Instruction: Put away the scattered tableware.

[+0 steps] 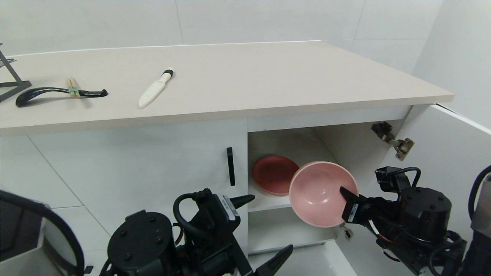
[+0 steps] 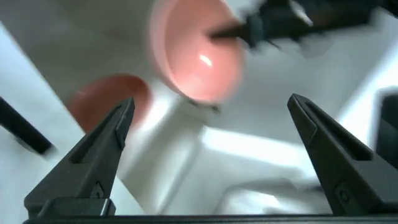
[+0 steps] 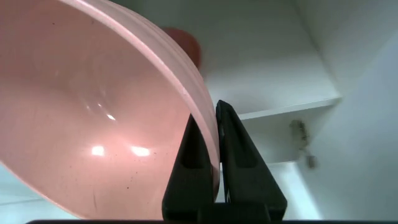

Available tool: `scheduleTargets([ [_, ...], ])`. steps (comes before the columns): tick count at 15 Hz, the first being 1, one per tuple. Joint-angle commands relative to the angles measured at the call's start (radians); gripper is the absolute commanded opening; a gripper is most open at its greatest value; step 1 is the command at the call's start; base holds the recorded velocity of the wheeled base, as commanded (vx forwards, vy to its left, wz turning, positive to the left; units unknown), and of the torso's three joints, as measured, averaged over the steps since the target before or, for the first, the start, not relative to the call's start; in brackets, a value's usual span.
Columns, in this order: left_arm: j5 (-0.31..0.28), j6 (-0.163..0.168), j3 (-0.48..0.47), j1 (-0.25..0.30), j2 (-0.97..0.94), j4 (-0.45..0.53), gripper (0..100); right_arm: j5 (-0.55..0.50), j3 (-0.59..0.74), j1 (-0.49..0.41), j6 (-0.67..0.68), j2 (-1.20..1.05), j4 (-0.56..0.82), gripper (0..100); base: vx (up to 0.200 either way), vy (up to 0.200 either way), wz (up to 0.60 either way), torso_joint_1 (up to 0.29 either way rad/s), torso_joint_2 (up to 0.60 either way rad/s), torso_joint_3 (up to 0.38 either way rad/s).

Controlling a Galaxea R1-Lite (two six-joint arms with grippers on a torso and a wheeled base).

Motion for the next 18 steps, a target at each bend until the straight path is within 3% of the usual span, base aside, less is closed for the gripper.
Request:
scheduleTargets([
  [1,-0.069,0.000,0.096,0.022,-0.077,-0.002,100,0.000,-0.025,0.015,0.019,-0.003,-0.001,0,0.000,0.000,0.00,0.000,0.00,0.000],
  [4,-0.210,0.000,0.172,0.057,-0.142,-0.002,100,0.000,-0.045,0.071,0.054,-0.003,-0.001,0,0.000,0.000,0.00,0.000,0.00,0.000],
  [5,-0.308,0.000,0.214,0.086,-0.182,-0.002,100,0.000,-0.056,0.103,0.094,-0.002,-0.001,0,0.000,0.000,0.00,0.000,0.00,0.000],
  [7,-0.346,0.017,0.255,0.105,-0.216,-0.002,100,0.000,-0.082,0.097,0.104,0.017,-0.001,0,0.000,0.000,0.00,0.000,0.00,0.000],
  [13,-0.326,0.027,0.258,0.117,-0.240,-0.002,100,0.003,-0.264,0.051,0.032,0.231,-0.001,0,0.000,0.000,0.00,0.000,0.00,0.000],
  [18,-0.171,0.026,0.258,0.109,-0.262,-0.002,100,0.012,-0.329,0.020,0.026,0.276,-0.001,0,0.000,0.000,0.00,0.000,0.00,0.000],
])
